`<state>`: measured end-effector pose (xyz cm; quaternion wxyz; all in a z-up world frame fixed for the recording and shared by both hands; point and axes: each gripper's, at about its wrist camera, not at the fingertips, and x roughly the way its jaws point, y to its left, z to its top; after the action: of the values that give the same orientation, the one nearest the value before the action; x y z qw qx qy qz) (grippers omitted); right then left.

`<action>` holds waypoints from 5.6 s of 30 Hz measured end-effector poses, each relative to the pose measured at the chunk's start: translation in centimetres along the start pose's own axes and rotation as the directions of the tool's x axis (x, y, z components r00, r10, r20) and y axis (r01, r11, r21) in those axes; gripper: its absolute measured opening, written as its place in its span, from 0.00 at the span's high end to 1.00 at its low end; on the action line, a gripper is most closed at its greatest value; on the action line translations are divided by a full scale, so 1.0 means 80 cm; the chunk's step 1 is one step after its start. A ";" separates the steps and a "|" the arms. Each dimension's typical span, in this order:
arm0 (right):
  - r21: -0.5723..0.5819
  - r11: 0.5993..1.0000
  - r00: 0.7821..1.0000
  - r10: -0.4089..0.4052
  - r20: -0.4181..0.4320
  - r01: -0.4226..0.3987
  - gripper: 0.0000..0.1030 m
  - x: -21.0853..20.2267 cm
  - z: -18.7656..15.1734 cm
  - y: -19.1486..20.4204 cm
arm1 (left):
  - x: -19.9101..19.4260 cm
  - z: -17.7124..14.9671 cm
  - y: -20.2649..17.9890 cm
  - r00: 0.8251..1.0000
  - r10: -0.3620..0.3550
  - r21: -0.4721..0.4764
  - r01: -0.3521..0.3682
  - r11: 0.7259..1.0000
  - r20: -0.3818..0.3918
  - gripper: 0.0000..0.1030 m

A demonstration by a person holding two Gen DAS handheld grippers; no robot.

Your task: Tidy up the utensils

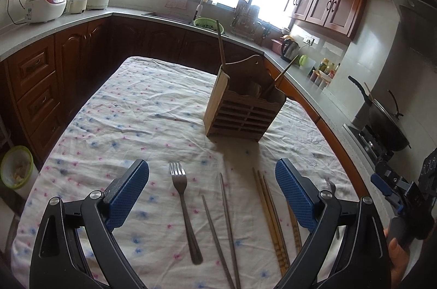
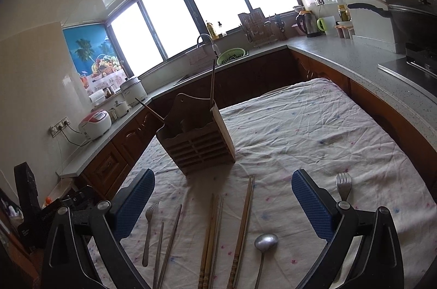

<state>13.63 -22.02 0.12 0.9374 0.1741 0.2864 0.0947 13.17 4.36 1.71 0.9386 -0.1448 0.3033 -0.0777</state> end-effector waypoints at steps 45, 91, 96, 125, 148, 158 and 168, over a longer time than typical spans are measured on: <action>-0.059 0.993 0.914 -0.115 -0.388 0.100 0.77 0.203 -0.025 -0.043 | 0.196 -0.036 -0.046 0.906 0.098 0.215 -0.008 0.977 -0.411 0.63; -0.051 0.997 0.963 0.041 -0.267 -0.057 0.96 0.136 0.027 0.011 | 0.076 0.019 -0.052 0.961 -0.104 0.134 0.141 0.981 -0.256 0.96; -0.058 0.994 0.974 0.073 -0.212 -0.087 0.96 0.098 0.037 0.027 | 0.043 0.024 -0.054 0.969 -0.132 0.135 0.162 0.977 -0.210 0.96; -0.114 0.987 0.994 0.111 -0.025 -0.113 0.96 0.018 0.079 0.057 | -0.041 0.066 -0.044 0.984 -0.179 0.108 0.177 0.978 0.011 0.97; -0.041 0.994 0.973 0.110 0.203 -0.104 0.96 0.080 0.203 0.062 | 0.001 0.223 -0.044 0.951 -0.153 0.083 0.136 0.987 0.270 0.96; 0.006 0.997 0.961 0.078 0.264 -0.083 0.96 0.150 0.236 0.051 | 0.081 0.261 -0.039 0.936 -0.060 0.020 0.057 0.998 0.346 0.96; 0.011 0.999 0.981 0.031 0.190 -0.033 0.96 0.229 0.187 0.035 | 0.173 0.213 -0.019 0.965 -0.016 -0.055 0.032 0.998 0.261 0.97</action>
<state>36.95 -18.44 3.57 0.9575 0.1935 0.1936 0.0908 34.27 3.54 7.84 0.9647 -0.1848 0.1776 -0.0604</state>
